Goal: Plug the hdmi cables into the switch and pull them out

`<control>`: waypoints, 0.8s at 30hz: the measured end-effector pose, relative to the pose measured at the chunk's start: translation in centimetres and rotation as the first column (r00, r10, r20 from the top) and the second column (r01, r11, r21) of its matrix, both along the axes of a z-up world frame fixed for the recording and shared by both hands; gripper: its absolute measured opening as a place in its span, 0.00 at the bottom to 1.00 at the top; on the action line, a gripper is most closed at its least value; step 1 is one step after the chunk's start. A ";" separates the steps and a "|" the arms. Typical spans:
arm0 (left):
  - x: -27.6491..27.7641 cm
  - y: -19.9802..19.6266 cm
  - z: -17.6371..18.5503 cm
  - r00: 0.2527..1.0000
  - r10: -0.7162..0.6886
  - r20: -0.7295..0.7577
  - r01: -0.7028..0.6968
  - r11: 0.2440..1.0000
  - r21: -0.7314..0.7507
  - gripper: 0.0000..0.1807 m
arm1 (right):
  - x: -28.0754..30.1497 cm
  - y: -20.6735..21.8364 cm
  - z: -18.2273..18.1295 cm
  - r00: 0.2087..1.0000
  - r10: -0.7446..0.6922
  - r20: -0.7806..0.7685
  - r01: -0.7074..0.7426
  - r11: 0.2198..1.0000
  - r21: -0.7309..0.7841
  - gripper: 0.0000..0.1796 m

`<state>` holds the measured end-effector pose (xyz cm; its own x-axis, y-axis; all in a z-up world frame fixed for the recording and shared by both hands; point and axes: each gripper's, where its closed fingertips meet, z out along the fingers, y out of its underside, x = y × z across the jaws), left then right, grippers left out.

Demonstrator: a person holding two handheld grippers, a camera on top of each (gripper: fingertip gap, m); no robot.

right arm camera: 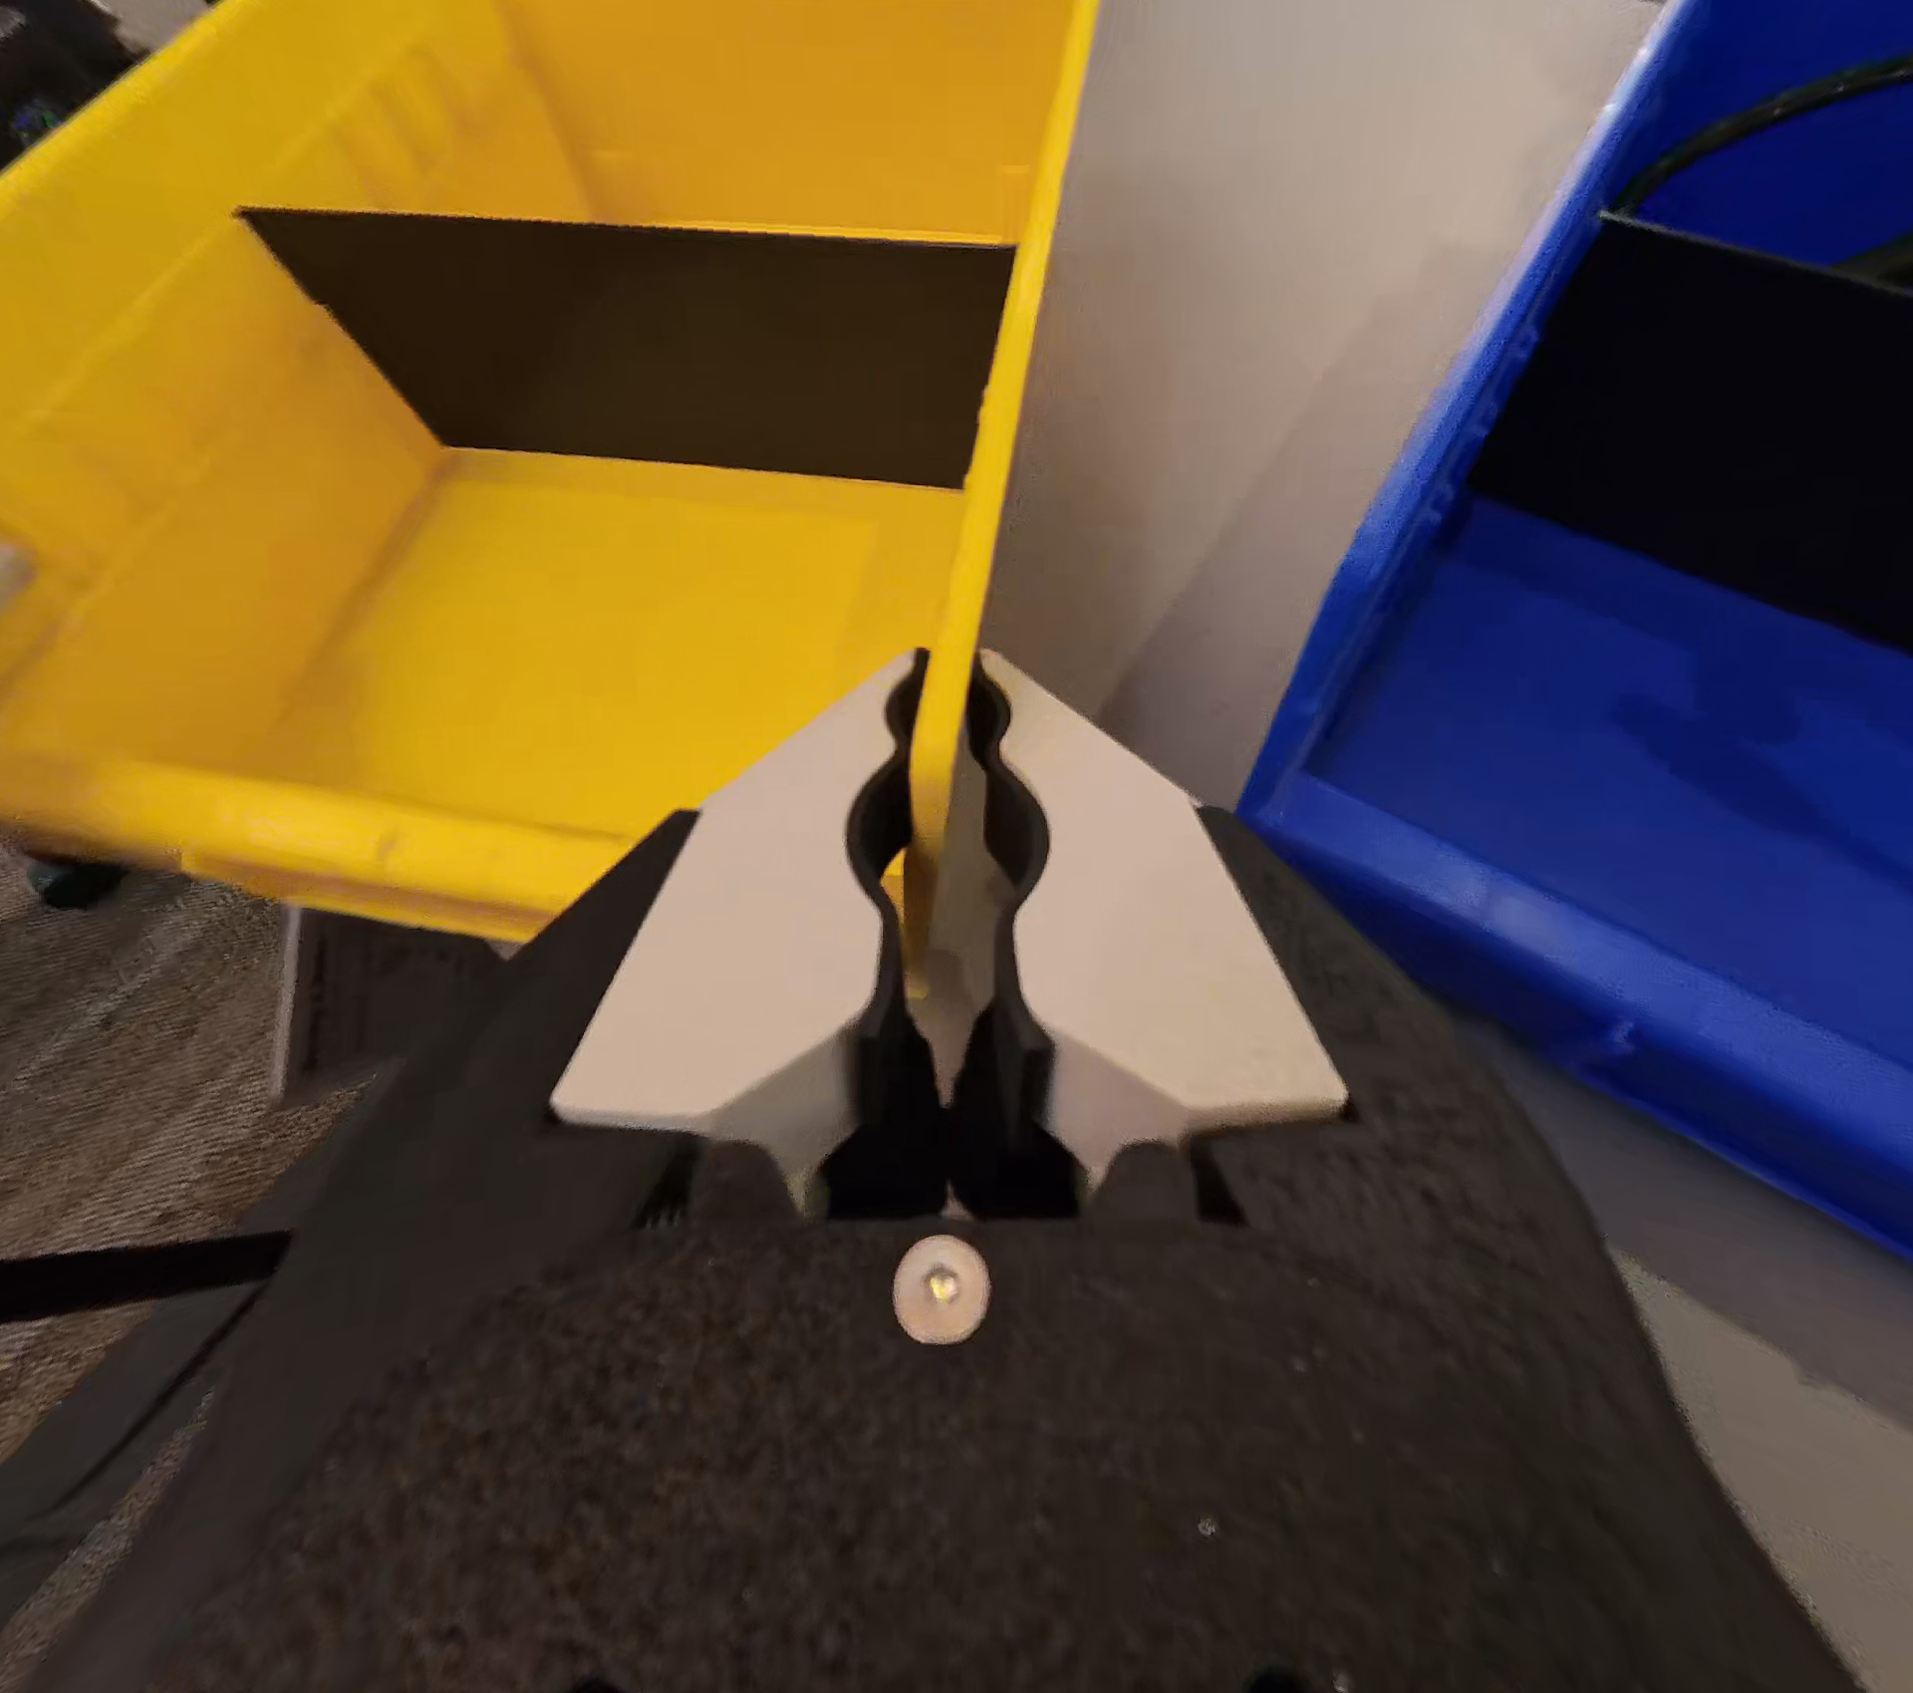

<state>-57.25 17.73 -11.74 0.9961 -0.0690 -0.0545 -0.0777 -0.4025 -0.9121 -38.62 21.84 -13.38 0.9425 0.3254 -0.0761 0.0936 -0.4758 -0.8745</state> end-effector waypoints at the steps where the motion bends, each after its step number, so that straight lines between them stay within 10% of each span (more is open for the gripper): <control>1: 0.0 -0.6 0.7 1.000 0.015 -0.018 -0.015 1.000 0.025 0.03 | 0.0 -0.2 0.1 1.000 -0.011 -0.012 0.011 1.000 -0.003 0.02; 9: 5.2 -1.6 12.5 0.999 0.030 -0.037 -0.013 0.919 0.393 0.02 | 4.7 -1.2 12.0 0.994 -0.098 -0.052 0.110 0.931 0.348 0.02; 18: 29.6 3.8 26.8 0.945 -0.319 -0.072 0.300 0.759 0.578 0.02 | 29.0 -3.2 27.3 0.915 -0.380 -0.137 0.386 0.722 0.575 0.02; 24: 50.0 4.2 24.9 0.858 -0.514 -0.008 0.440 0.725 0.530 0.02 | 48.9 -6.0 26.4 0.767 -0.636 -0.082 0.587 0.643 0.492 0.02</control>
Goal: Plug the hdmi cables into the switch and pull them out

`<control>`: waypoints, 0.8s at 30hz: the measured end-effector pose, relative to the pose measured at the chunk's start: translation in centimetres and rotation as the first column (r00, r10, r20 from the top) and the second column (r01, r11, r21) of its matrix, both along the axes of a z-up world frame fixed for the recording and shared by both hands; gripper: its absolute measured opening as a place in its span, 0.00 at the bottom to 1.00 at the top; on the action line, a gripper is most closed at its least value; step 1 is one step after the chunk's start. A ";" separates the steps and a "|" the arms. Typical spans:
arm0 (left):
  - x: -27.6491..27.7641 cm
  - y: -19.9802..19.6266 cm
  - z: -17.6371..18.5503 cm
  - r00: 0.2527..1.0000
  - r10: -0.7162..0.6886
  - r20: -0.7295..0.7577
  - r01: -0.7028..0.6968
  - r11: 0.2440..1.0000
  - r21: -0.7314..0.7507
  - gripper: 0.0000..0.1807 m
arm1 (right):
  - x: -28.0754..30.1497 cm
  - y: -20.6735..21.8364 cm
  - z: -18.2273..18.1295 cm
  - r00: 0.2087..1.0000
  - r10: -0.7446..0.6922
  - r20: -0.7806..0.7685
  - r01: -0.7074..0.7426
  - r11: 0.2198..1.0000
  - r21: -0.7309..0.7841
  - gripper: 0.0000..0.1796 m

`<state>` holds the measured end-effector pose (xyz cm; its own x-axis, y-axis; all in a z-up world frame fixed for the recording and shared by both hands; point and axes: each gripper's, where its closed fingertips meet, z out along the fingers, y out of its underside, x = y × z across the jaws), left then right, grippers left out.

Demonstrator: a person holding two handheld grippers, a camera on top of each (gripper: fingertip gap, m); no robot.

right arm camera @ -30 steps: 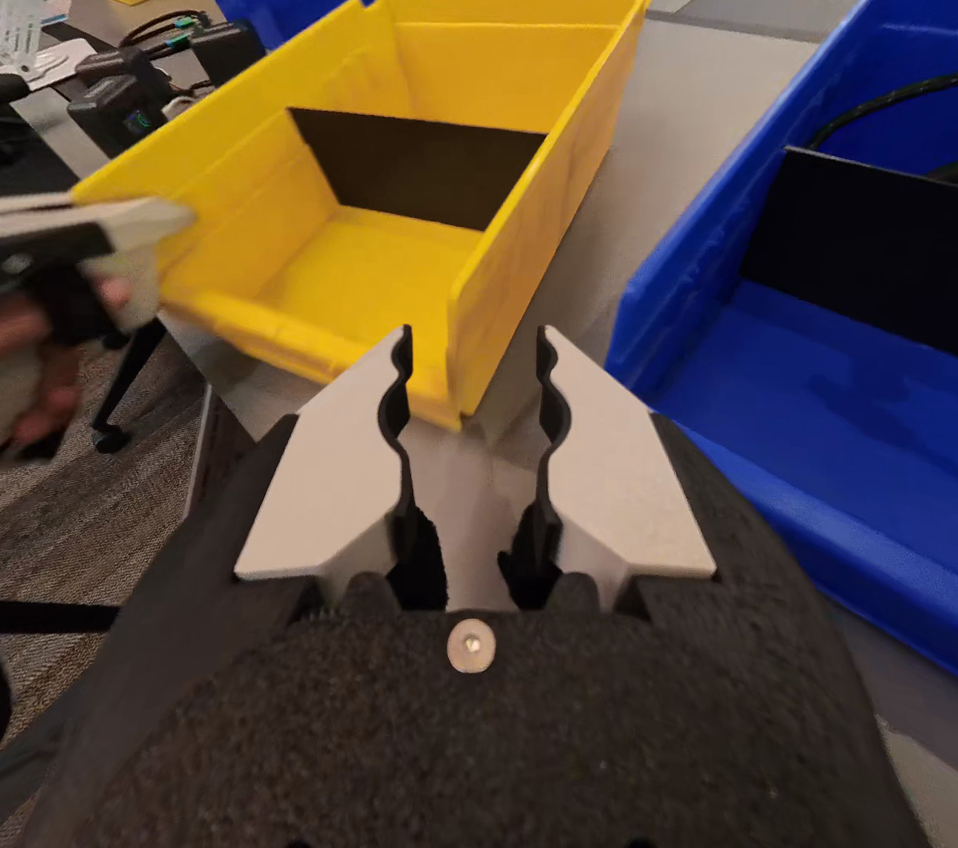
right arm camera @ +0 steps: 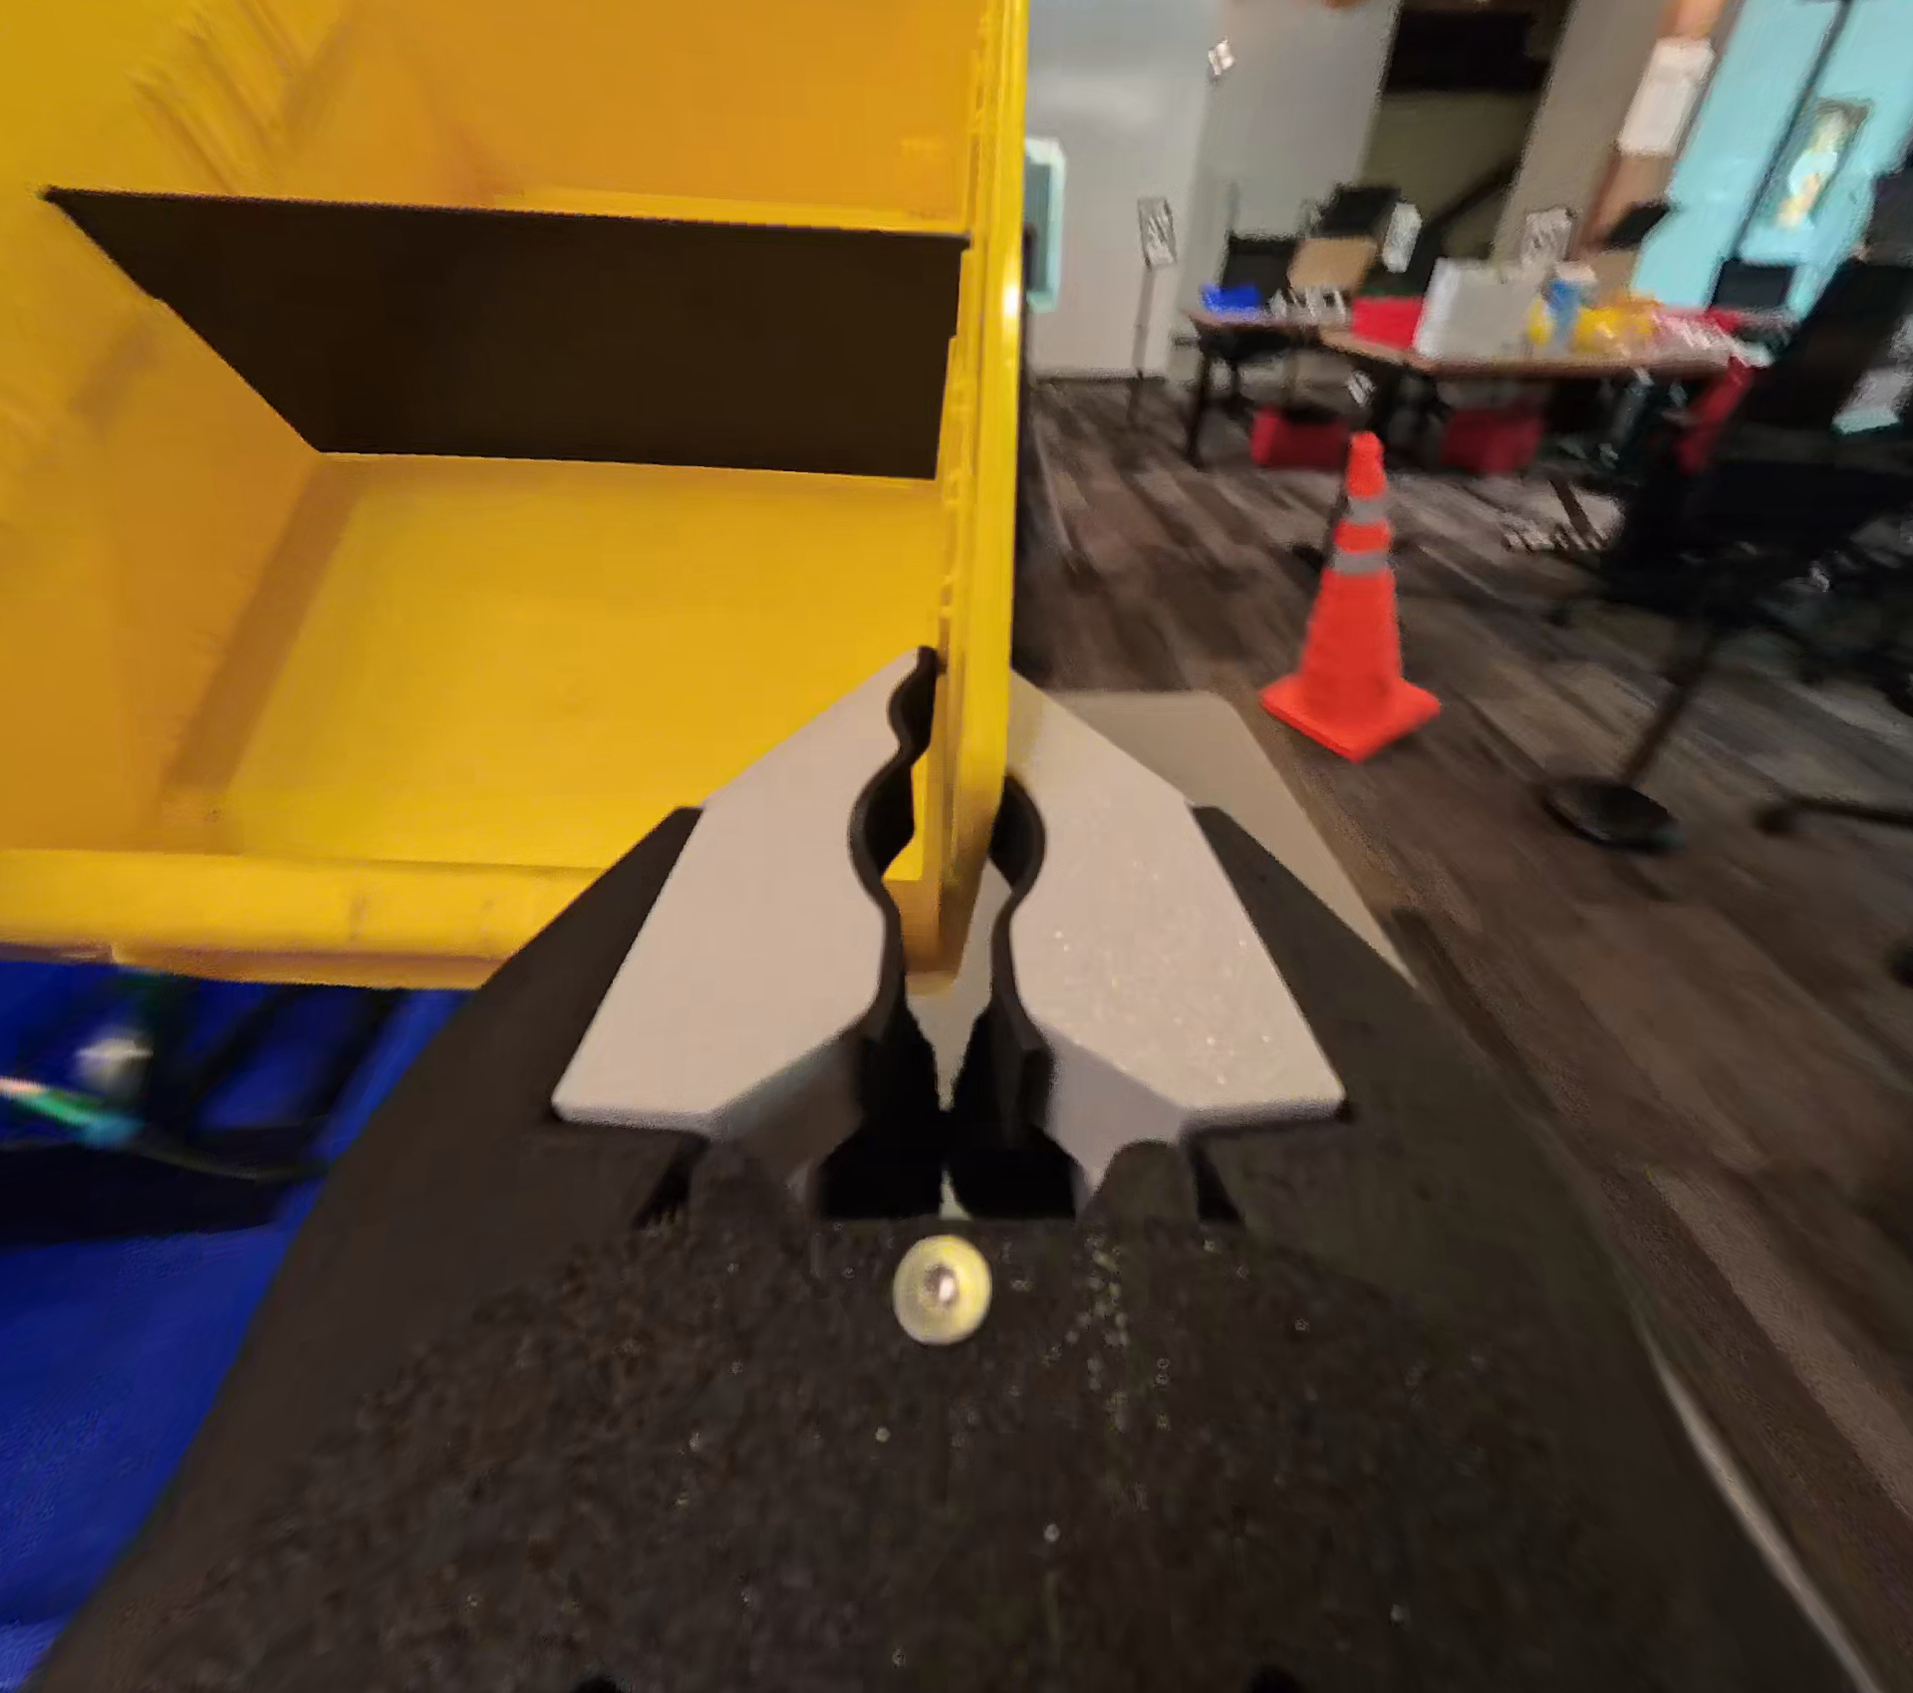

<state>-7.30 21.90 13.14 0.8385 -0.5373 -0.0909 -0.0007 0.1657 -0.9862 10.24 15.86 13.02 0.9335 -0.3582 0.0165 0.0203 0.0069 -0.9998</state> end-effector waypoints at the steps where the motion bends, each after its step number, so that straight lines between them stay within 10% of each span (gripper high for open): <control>1: 2.9 -0.1 -2.0 1.000 -0.022 -0.006 0.021 0.999 -0.049 0.03 | 2.9 -0.4 -1.6 1.000 -0.023 -0.021 0.021 0.998 -0.059 0.02; 11: 13.4 -0.5 -21.0 0.972 -0.013 -0.234 -0.061 0.951 -0.305 0.03 | 14.5 0.5 -23.0 0.948 -0.050 -0.313 -0.070 0.930 -0.360 0.02; 24: 12.6 -2.1 -23.8 0.961 -0.209 -0.181 0.101 0.876 -0.472 0.10 | 14.9 -0.1 -26.4 0.949 -0.082 -0.304 -0.068 0.889 -0.452 0.06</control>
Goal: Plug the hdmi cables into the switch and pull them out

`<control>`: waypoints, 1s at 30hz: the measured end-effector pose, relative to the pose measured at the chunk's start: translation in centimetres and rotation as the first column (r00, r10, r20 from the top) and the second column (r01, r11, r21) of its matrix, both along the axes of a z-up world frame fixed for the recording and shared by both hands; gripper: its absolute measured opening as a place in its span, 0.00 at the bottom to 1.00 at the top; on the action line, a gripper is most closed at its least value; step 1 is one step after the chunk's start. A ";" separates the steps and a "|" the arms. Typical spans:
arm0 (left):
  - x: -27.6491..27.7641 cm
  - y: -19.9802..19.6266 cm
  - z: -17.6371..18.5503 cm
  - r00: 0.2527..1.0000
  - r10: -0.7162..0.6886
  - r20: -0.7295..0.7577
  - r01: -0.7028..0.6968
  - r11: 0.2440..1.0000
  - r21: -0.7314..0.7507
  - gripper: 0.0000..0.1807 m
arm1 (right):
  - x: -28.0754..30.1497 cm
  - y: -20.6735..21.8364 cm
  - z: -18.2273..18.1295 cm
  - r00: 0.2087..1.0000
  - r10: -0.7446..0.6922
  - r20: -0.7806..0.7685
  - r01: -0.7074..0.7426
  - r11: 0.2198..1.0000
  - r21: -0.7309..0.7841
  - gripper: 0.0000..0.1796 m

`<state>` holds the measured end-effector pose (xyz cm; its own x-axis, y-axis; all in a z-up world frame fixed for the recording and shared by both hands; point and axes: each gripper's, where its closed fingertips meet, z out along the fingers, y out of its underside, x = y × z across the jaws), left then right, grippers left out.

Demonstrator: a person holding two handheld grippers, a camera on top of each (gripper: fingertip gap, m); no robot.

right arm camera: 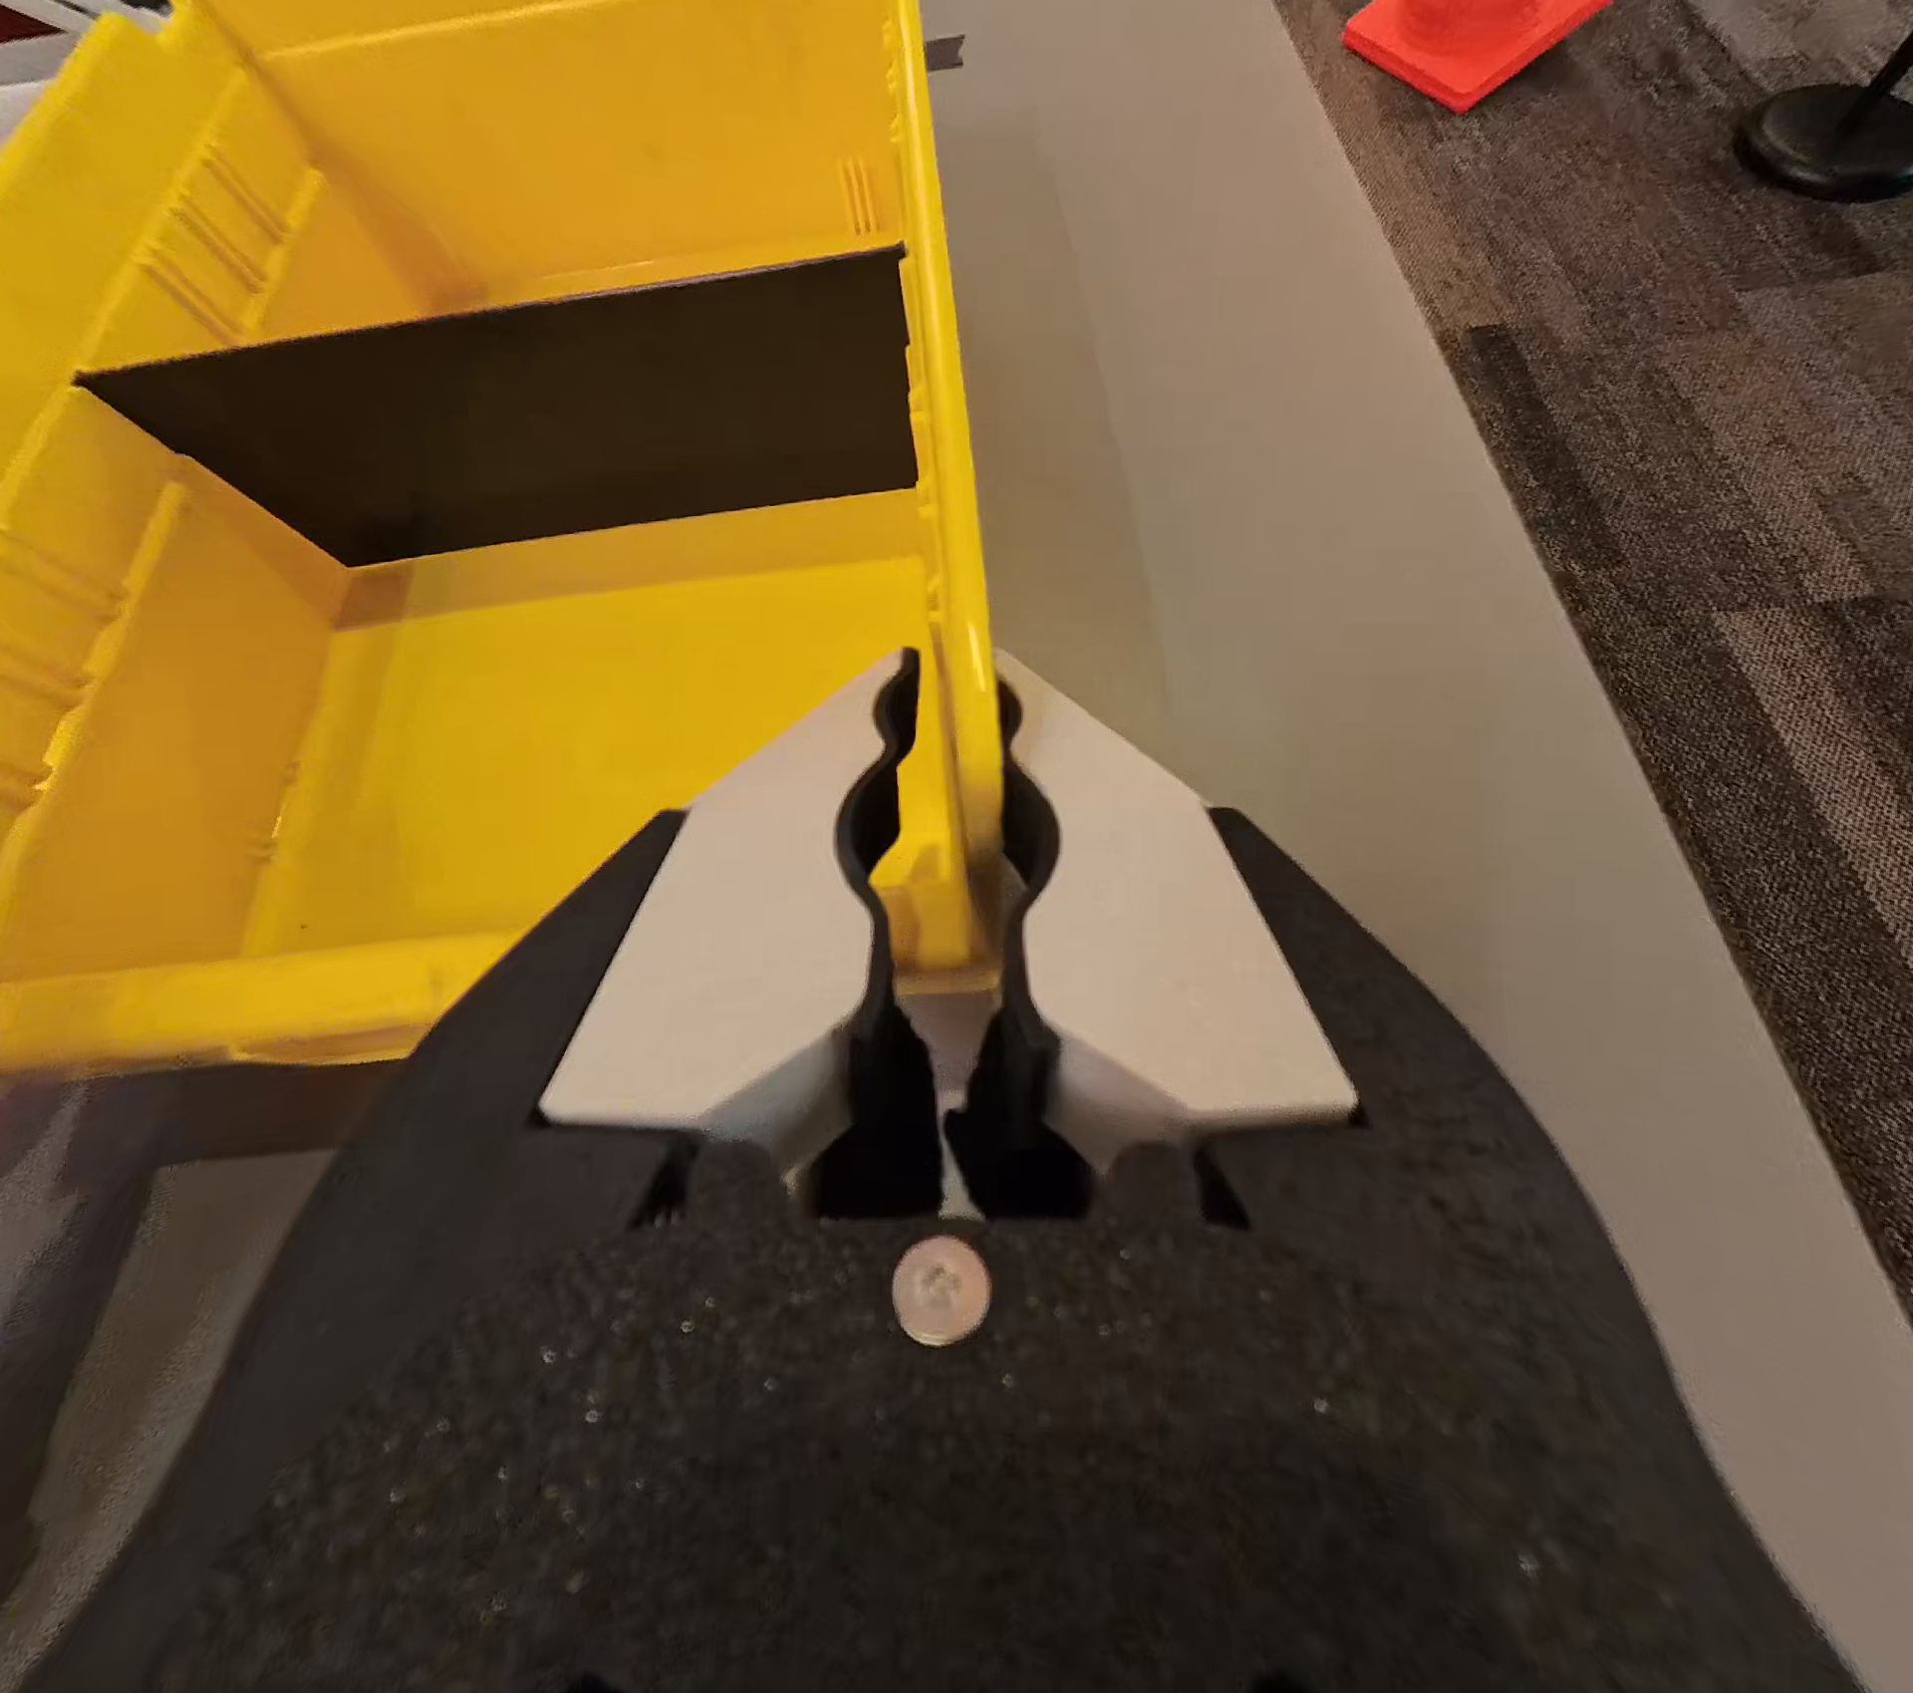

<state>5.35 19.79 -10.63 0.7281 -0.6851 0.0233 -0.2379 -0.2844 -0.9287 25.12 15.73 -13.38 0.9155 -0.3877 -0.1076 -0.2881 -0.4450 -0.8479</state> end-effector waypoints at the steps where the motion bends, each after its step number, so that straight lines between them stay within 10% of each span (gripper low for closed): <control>1: -0.8 -0.6 1.1 1.000 -0.027 0.009 0.027 1.000 0.010 0.14 | 0.1 -0.2 0.7 1.000 -0.010 0.002 0.010 1.000 0.017 0.07; 7: -10.7 -3.4 8.5 0.983 -0.141 0.122 0.138 0.990 0.032 0.19 | -3.4 -0.1 10.2 0.993 0.014 0.121 -0.041 0.975 0.219 0.13; 14: -30.1 1.5 9.8 0.983 0.175 0.064 -0.184 0.962 0.201 0.19 | -21.9 2.2 18.3 0.932 0.333 0.140 -0.361 0.835 0.415 0.16; 26: -36.4 4.2 -4.0 0.975 0.180 -0.130 -0.197 0.971 -0.135 0.20 | -38.1 2.2 0.3 0.970 0.235 0.069 -0.243 0.957 0.158 0.21; 30: -35.3 4.9 -3.7 0.978 0.190 -0.082 -0.201 0.967 -0.154 0.06 | -36.6 4.0 0.2 0.990 0.114 0.087 -0.127 0.977 0.169 0.01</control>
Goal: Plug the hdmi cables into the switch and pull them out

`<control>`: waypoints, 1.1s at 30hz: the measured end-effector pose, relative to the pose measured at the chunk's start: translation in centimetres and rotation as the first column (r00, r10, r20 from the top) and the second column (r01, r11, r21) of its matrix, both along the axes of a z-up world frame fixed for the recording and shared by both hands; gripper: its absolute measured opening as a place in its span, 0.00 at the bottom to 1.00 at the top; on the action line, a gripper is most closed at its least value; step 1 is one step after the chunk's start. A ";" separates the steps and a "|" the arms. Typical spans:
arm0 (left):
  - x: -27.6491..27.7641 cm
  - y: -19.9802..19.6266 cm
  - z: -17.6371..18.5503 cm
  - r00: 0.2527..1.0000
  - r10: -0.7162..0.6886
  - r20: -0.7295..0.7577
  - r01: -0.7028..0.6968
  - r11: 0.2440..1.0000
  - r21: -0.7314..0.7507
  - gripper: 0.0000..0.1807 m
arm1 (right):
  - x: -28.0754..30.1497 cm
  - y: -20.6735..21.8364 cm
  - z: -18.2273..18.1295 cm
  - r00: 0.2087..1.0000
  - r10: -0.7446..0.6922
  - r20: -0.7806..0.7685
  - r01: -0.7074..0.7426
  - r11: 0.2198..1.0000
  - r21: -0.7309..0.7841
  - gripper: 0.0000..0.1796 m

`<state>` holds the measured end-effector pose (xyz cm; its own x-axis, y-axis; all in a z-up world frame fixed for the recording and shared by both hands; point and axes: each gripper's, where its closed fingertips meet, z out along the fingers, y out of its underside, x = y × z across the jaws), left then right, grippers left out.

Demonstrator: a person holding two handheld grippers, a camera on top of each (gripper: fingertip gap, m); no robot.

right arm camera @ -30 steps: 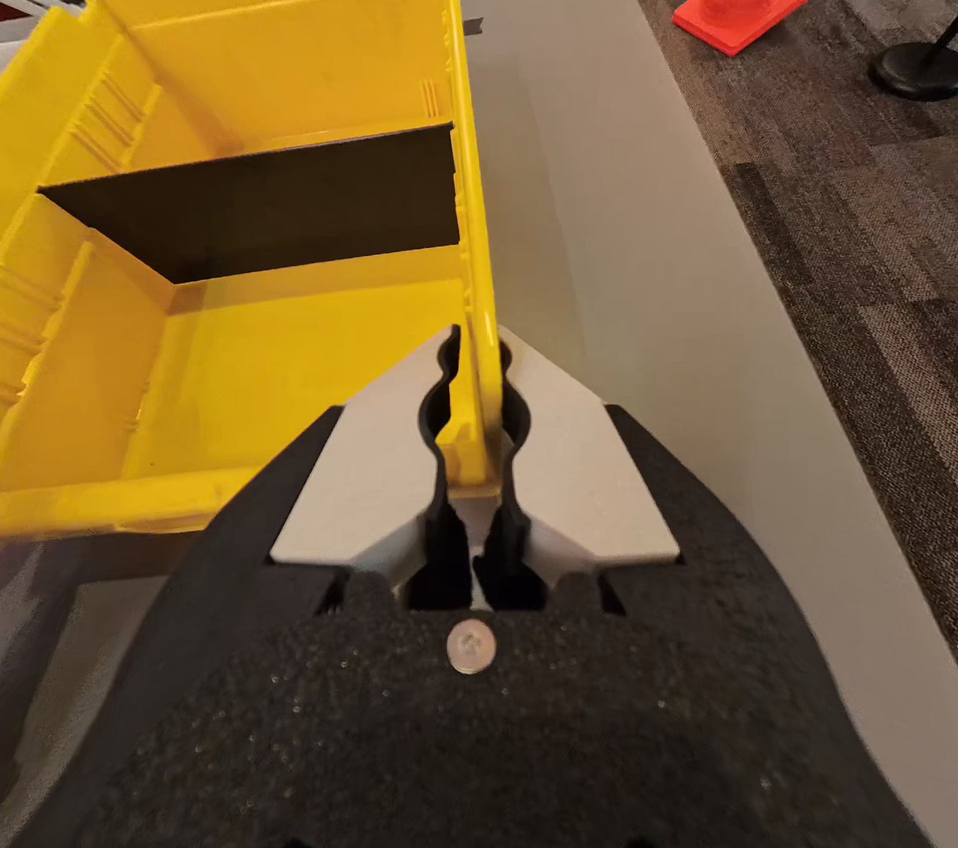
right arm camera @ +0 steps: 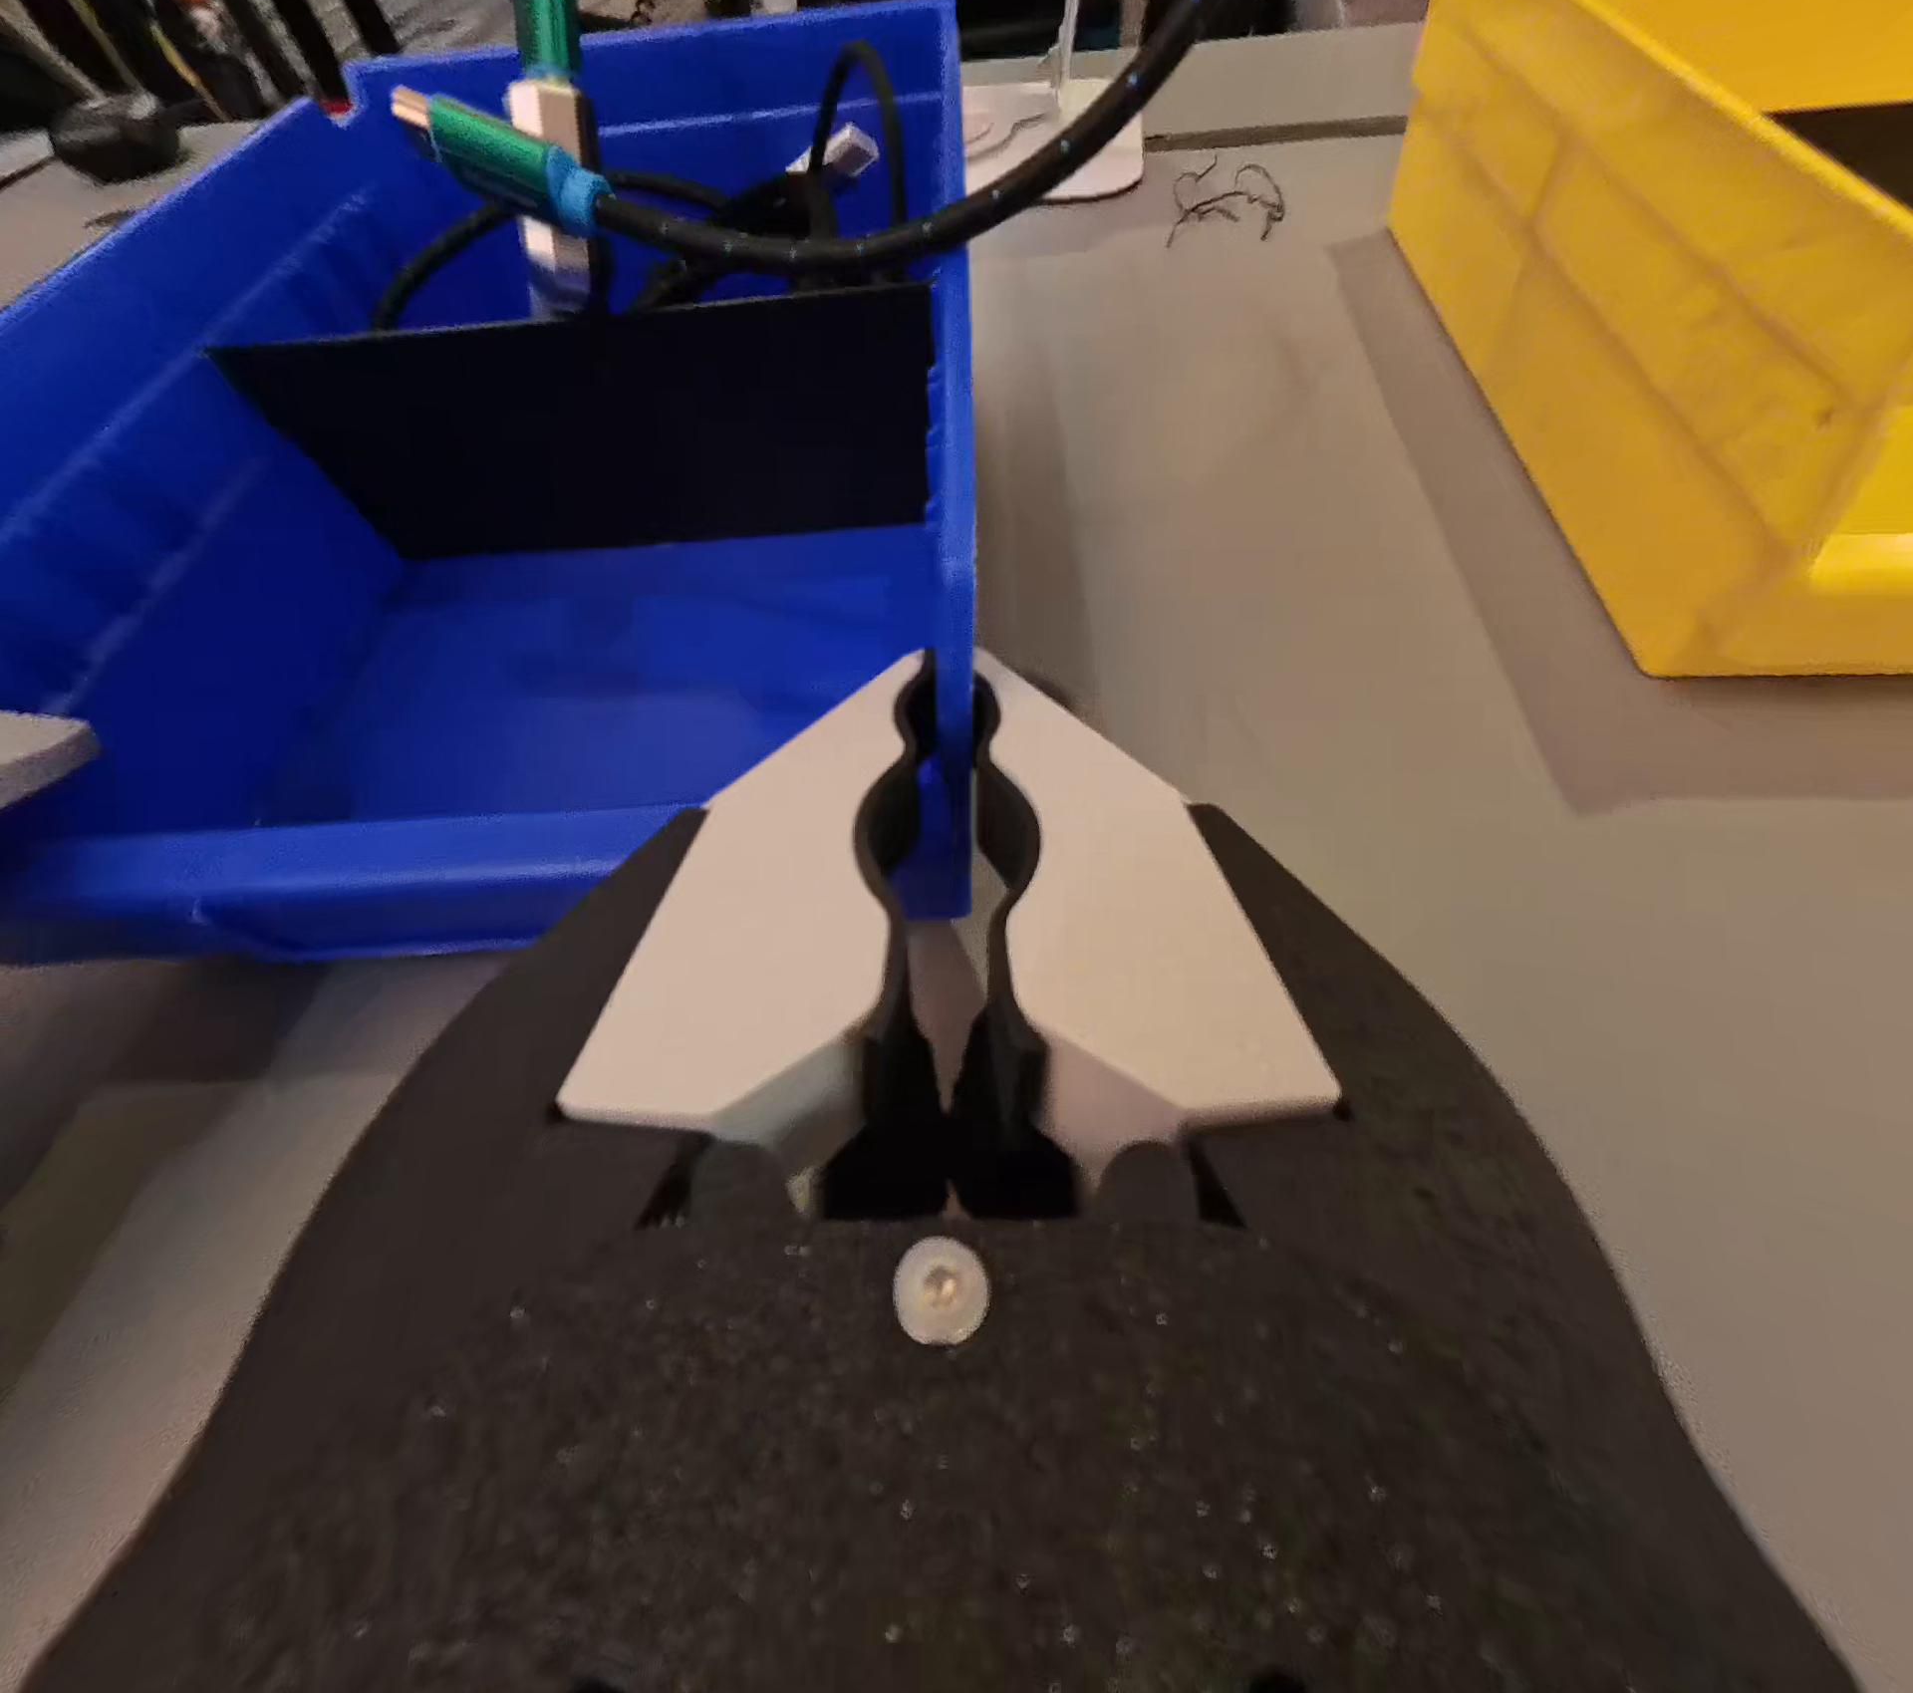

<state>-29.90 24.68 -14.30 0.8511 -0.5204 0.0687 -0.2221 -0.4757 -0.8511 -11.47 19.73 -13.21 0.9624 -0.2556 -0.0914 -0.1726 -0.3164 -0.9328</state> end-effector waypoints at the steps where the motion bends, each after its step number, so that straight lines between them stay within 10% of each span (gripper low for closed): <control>1: 0.0 0.3 0.0 1.000 0.004 -0.022 -0.004 1.000 0.014 0.06 | 0.2 0.3 0.0 1.000 -0.018 0.007 0.018 1.000 0.001 0.01; 19: -19.6 7.6 5.1 0.985 0.167 -0.045 -0.151 0.957 0.249 0.01 | -18.7 8.1 3.1 0.978 0.141 0.151 -0.151 0.987 0.059 0.01; 28: -22.9 11.5 1.1 0.981 0.194 0.026 -0.196 0.973 0.126 0.01 | -23.1 10.6 -0.2 0.940 0.322 -0.111 -0.326 0.945 -0.027 0.07; 33: -23.3 11.3 1.2 0.969 0.236 0.076 -0.242 0.966 0.086 0.02 | -25.1 7.1 0.2 0.770 0.586 -0.252 -0.617 0.785 -0.057 0.16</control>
<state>-53.22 36.01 -13.12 0.9469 -0.3092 0.0883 -0.0546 -0.4253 -0.9034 -36.54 26.82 -12.99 0.8834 0.3453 -0.3168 -0.0917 -0.5355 -0.8395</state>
